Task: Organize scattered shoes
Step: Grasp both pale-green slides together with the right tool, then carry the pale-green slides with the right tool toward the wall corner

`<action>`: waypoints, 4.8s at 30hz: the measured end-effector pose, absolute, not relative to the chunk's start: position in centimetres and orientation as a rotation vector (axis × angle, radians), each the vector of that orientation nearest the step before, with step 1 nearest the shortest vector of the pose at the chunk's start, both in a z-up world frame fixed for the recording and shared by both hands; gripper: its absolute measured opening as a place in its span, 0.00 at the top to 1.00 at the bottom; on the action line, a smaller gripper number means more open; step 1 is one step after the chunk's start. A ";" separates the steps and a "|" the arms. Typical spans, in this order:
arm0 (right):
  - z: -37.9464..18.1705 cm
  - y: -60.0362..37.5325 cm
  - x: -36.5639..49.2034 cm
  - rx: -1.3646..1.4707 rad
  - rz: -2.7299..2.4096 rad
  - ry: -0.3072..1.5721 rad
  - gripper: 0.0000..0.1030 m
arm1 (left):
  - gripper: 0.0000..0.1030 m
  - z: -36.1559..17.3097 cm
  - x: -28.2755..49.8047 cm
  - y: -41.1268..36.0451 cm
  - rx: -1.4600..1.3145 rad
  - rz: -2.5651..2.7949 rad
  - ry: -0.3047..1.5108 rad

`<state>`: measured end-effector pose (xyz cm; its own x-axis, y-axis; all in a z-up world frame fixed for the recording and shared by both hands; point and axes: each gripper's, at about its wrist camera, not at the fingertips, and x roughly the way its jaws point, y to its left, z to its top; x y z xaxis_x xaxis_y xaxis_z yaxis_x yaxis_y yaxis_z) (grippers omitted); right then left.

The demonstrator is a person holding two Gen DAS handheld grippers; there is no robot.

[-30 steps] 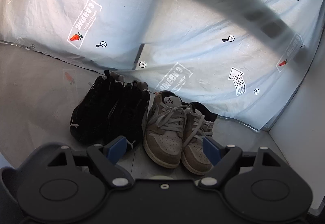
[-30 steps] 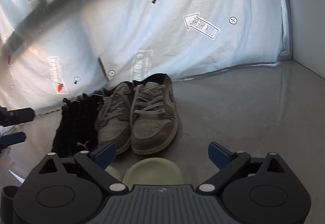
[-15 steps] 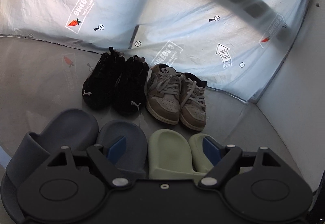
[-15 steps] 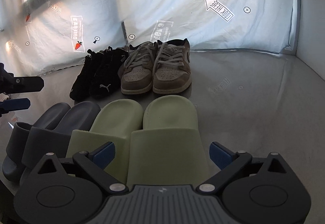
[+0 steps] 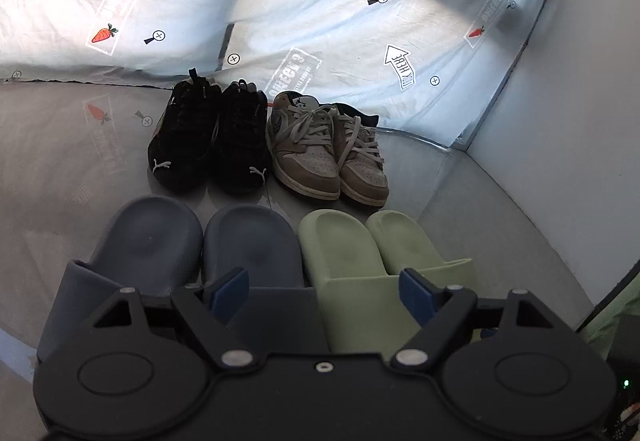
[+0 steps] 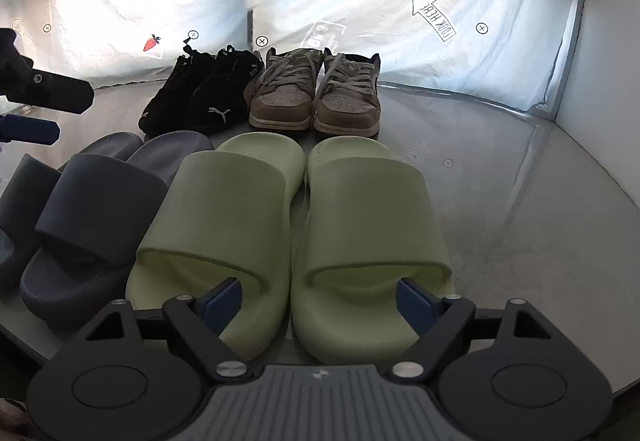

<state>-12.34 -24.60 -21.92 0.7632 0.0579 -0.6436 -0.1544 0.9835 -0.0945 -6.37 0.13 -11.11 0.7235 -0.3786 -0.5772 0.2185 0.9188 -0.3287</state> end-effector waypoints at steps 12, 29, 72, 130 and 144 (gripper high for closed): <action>-23.8 -23.3 -11.5 -0.193 0.114 0.589 0.27 | 0.20 -11.4 -6.4 1.8 -0.149 -0.378 0.721; -22.6 -19.4 -12.7 -0.181 -0.076 0.436 0.77 | 0.20 -11.5 -5.1 2.9 -0.108 -0.446 0.735; -24.0 -24.9 -10.4 -0.139 0.033 0.613 0.34 | 0.20 -12.1 -3.1 4.2 -0.186 -0.339 0.739; -13.9 -30.1 -17.1 0.051 -0.343 0.458 0.69 | 0.20 -13.2 -5.9 3.2 -0.336 -0.499 0.777; -12.3 -32.8 -14.6 0.041 -0.302 0.439 0.67 | 0.20 -12.4 -4.6 -0.6 -0.337 -0.410 0.728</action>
